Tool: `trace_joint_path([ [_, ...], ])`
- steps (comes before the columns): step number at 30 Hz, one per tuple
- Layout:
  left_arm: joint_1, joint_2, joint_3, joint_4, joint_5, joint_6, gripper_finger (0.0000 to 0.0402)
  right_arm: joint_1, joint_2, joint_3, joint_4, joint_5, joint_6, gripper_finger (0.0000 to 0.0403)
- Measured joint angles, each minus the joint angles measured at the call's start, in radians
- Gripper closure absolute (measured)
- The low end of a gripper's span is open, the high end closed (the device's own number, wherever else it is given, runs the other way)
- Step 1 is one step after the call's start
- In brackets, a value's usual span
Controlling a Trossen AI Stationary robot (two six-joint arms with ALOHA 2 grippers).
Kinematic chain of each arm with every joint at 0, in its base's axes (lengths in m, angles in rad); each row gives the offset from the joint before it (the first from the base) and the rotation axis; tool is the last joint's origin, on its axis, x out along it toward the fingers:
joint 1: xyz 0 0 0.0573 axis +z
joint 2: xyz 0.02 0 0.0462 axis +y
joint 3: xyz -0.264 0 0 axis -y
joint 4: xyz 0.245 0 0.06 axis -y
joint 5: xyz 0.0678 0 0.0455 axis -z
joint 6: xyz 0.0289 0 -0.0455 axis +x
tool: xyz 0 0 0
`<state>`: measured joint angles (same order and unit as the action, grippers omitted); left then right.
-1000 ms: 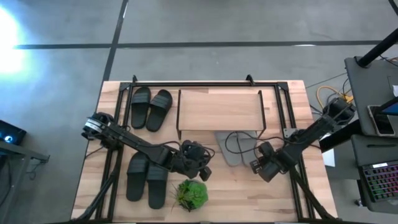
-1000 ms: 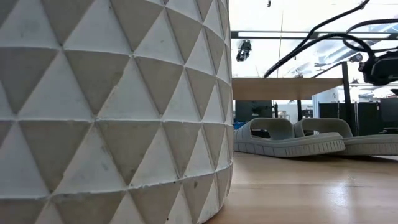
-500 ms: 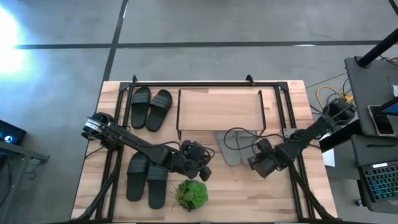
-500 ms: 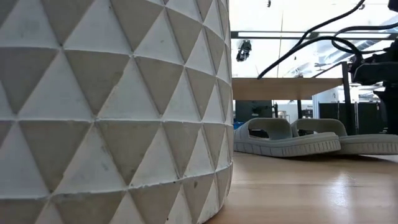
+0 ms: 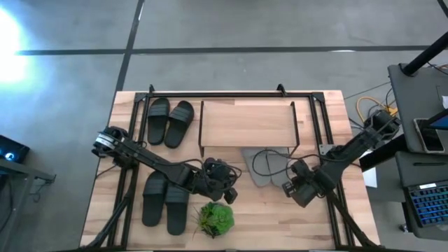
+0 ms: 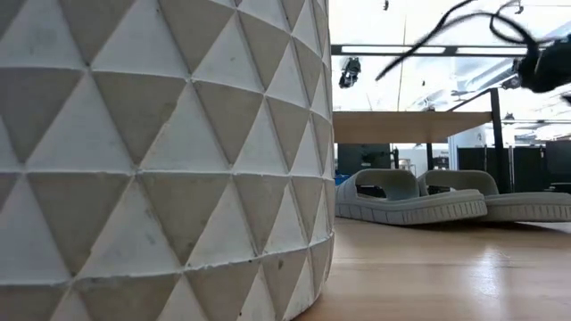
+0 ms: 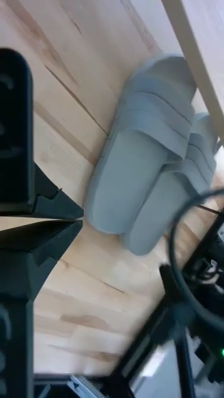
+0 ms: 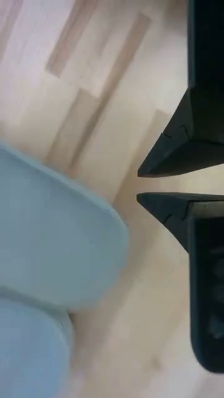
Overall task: Pick and place slides into the shelf
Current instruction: Adjust the gray slides under the shelf
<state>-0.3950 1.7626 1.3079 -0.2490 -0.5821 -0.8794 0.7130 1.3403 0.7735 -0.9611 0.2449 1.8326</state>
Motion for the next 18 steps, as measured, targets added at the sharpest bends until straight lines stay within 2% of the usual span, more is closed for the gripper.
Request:
trace_joint_path([
  [7, 0.0, 0.0, 0.0, -0.078, 0.002, -0.002, 0.0402, 0.007, 0.02, 0.047, 0.013, -0.034, -0.023, 0.036],
  [14, -0.001, 0.0, 0.0, -0.076, 0.027, -0.004, 0.0402, 0.021, 0.066, 0.078, 0.232, -0.088, -0.056, 0.036],
  [18, -0.004, 0.0, 0.0, -0.093, 0.028, -0.004, 0.0402, 0.009, 0.146, 0.149, 0.239, -0.068, -0.113, 0.036],
])
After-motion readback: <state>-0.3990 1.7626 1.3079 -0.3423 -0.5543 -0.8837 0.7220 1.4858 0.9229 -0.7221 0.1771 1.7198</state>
